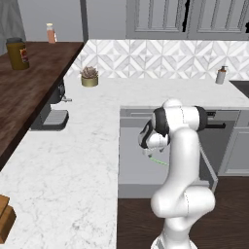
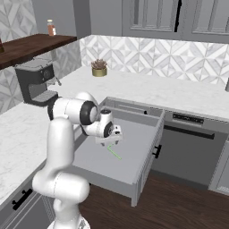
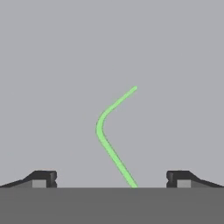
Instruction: Take a straw from the drawer in front and place it inside the glass cup on the dining counter.
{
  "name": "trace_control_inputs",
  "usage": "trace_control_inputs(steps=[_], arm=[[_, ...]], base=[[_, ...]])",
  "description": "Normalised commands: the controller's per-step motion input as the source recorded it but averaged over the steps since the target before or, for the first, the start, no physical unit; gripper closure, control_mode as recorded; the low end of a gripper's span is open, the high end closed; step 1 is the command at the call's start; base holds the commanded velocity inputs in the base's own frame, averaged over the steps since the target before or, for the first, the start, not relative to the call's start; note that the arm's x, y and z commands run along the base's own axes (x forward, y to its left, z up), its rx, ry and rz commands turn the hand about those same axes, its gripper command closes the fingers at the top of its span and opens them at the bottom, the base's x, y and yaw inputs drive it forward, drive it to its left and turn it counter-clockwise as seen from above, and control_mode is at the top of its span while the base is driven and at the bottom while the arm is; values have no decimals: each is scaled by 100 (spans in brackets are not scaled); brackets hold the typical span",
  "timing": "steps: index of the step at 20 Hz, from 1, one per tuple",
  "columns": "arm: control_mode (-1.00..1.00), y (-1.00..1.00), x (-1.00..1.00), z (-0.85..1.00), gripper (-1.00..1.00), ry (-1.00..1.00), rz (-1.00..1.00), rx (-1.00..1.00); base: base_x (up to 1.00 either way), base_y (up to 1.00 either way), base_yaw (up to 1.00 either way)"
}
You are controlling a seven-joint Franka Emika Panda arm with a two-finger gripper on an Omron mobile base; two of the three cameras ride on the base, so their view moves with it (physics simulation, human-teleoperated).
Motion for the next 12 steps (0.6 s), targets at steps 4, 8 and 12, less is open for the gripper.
trace_control_inputs(steps=[4, 8, 12], arm=[[-100, 1, 32, -35, -100, 2, 7, 3], [-100, 0, 22, -21, -100, 0, 2, 1], [-100, 0, 16, -22, -100, 0, 1, 1]], base=[[0, 0, 0], [0, 0, 0], [0, 0, 0]])
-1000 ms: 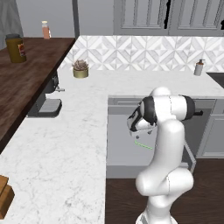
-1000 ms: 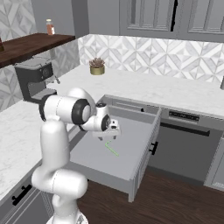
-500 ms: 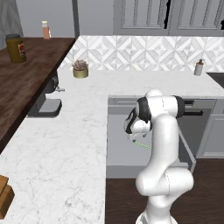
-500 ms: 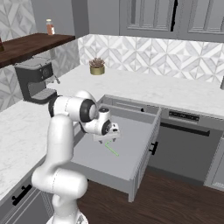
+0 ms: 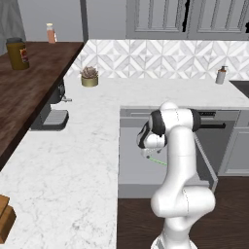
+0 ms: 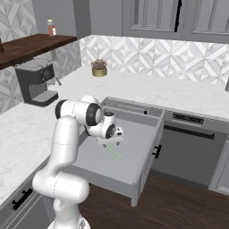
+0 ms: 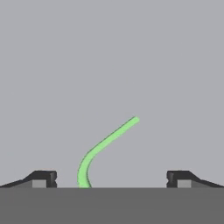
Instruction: Take a straw from the drawer in front and place it inside the glass cup on the dining counter.
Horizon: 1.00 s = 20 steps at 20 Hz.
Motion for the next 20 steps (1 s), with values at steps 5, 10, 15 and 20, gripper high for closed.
trace_control_inputs(steps=[5, 10, 15, 20], arm=[[-100, 0, -7, -16, -100, 0, 0, 0], [-100, 4, -18, -5, -100, 0, 0, 0], [-100, 6, -1, -13, -100, 0, 0, 1], [-100, 1, 0, -39, -100, 1, 0, 6]], base=[[0, 0, 0], [0, 0, 0], [0, 0, 0], [0, 0, 0]])
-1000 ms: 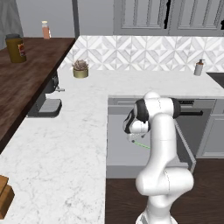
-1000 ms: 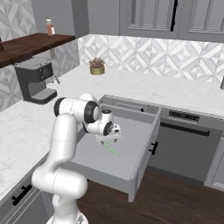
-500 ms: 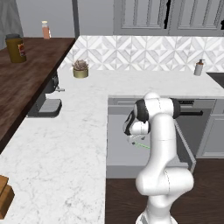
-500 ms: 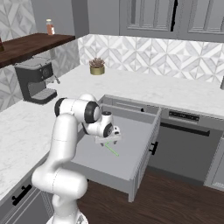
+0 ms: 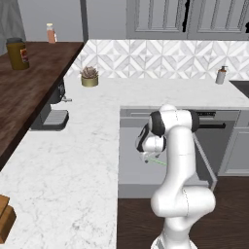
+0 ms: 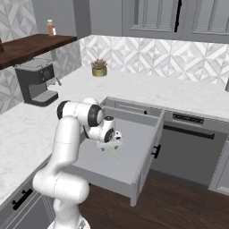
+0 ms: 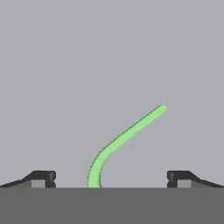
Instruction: Take a straw from the drawer in front and place it inside the glass cup on the dining counter.
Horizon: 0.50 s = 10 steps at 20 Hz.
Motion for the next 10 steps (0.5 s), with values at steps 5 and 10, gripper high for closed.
trace_control_inputs(steps=[5, 10], arm=[[-100, 0, 8, -45, 100, 0, 1, 9], [-100, 0, 0, -42, 100, 0, 1, 3]], base=[[0, 0, 0], [0, 0, 0]])
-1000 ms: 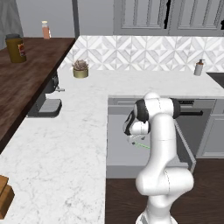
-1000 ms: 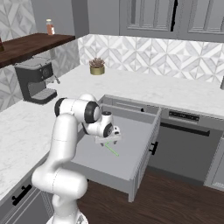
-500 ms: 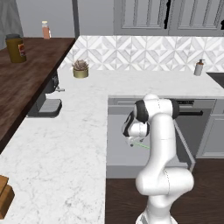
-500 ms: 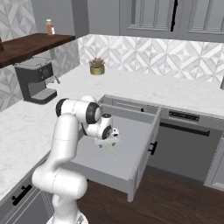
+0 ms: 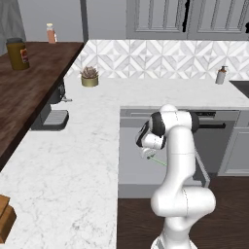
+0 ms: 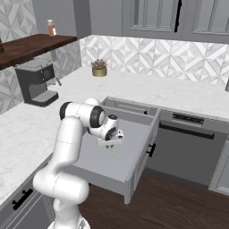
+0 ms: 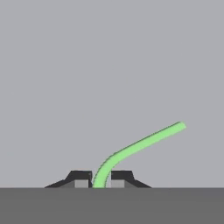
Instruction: Take a straw from the drawer in front and place it inside the glass cup on the dining counter.
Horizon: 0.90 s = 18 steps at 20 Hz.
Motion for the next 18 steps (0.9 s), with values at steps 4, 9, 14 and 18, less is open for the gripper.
trace_control_inputs(steps=[4, 9, 14, 18], arm=[[-100, -2, 0, -33, 100, -1, 0, 0], [-100, -1, -1, 7, 100, -3, 0, 0], [-100, 2, -20, 96, 100, -17, 0, 4], [-100, 0, -2, 100, 100, -12, -1, 9]], base=[[0, 0, 0], [0, 0, 0], [0, 0, 0], [0, 0, 0]])
